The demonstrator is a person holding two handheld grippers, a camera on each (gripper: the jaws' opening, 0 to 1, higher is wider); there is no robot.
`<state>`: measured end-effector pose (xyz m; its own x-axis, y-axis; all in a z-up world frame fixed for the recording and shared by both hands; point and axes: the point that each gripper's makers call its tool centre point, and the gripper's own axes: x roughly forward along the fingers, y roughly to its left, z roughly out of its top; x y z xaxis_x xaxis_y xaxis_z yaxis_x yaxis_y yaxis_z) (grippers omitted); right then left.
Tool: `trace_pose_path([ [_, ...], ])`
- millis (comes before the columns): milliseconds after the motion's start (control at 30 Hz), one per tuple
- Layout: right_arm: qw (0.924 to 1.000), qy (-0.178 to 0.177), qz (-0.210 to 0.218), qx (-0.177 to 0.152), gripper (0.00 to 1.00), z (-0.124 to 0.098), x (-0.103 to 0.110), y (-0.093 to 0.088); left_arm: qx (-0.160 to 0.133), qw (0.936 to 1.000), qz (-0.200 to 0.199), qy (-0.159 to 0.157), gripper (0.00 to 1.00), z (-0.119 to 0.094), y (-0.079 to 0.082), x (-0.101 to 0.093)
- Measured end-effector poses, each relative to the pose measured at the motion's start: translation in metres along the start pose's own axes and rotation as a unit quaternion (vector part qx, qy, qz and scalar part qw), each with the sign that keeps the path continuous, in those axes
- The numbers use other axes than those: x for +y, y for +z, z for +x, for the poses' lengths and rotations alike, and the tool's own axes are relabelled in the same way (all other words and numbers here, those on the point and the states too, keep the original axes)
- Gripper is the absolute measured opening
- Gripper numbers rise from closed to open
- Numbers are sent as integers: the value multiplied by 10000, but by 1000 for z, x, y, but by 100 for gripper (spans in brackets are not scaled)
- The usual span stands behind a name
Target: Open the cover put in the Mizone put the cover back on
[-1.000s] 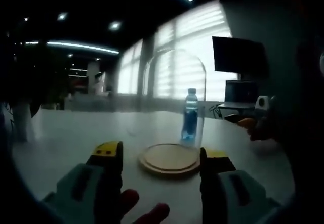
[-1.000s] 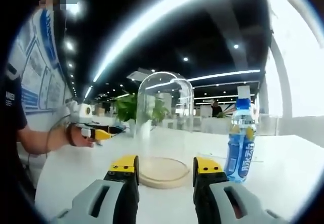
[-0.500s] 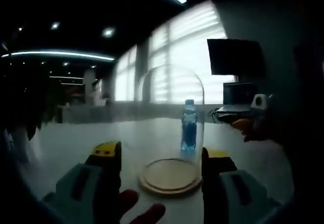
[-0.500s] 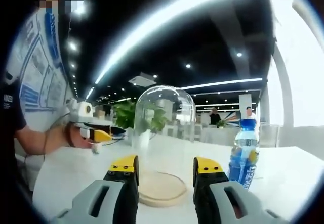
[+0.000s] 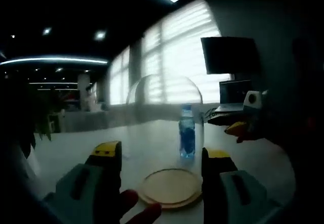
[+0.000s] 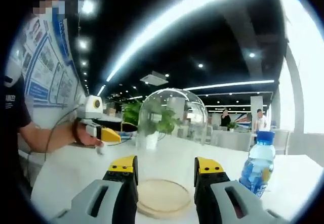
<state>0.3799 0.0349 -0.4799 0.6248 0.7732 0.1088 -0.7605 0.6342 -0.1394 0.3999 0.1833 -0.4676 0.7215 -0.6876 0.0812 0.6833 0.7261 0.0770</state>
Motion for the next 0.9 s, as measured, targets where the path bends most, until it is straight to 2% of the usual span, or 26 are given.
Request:
trace_pose_path([
  [267, 9997, 140, 128, 124, 45, 7, -13, -2, 207, 9991, -138, -346, 58, 12, 2, 2],
  [400, 9990, 320, 145, 267, 49, 13, -18, -2, 183, 9986, -102, -476, 59, 18, 5, 2],
  [433, 9989, 353, 152, 282, 50, 15, -20, -2, 223, 9983, -150, -525, 58, 20, 5, 2],
  [500, 9986, 395, 169, 295, 50, 19, -23, 0, 360, 9968, -523, -484, 56, 20, 3, 2],
  [600, 9987, 415, 183, 231, 50, 24, -29, 6, 247, 9974, -425, -530, 55, 21, 8, 2],
  [700, 9984, 479, 202, 215, 52, 29, -33, 11, 354, 9980, -172, -492, 56, 25, 6, 7],
  [833, 9973, 615, 347, 179, 52, 36, -34, 19, 370, 9978, -170, -532, 59, 28, 7, 13],
  [900, 9968, 681, 350, 211, 54, 38, -33, 19, 278, 9978, -150, -582, 58, 29, 11, 12],
])
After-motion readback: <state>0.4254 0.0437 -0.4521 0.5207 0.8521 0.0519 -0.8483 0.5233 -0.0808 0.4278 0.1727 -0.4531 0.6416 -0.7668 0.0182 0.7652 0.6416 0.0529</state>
